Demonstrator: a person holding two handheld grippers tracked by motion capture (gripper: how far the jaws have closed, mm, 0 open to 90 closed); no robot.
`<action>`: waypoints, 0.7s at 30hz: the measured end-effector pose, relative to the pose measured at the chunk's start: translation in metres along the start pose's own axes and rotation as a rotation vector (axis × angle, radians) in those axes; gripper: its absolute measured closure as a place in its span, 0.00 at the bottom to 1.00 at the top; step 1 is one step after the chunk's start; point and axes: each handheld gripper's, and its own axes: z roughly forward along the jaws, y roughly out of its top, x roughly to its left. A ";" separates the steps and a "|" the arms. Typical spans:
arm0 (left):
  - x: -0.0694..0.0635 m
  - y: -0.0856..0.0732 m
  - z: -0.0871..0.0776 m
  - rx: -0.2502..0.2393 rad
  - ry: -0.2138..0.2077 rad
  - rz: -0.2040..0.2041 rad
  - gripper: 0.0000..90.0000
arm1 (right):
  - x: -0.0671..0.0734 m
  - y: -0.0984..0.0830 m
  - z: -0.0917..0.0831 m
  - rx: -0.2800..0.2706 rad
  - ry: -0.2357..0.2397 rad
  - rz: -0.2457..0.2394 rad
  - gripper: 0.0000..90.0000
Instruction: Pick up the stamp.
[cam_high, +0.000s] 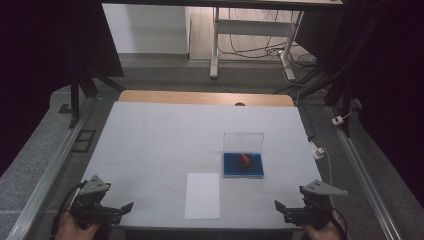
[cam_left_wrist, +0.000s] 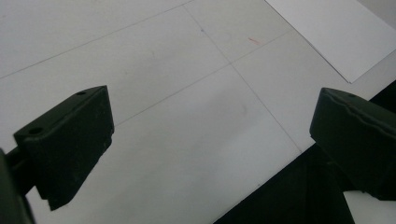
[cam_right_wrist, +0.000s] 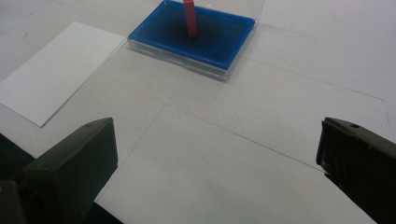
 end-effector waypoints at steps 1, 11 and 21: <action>-0.001 0.000 0.000 0.002 0.003 0.000 0.01 | 0.000 0.000 0.000 0.001 0.000 -0.004 0.00; 0.000 0.000 0.001 0.011 -0.009 0.008 0.01 | 0.002 0.001 0.001 0.011 0.015 -0.019 0.00; 0.002 0.000 0.001 0.013 -0.014 -0.013 0.00 | 0.003 0.001 0.001 0.006 0.022 -0.034 0.00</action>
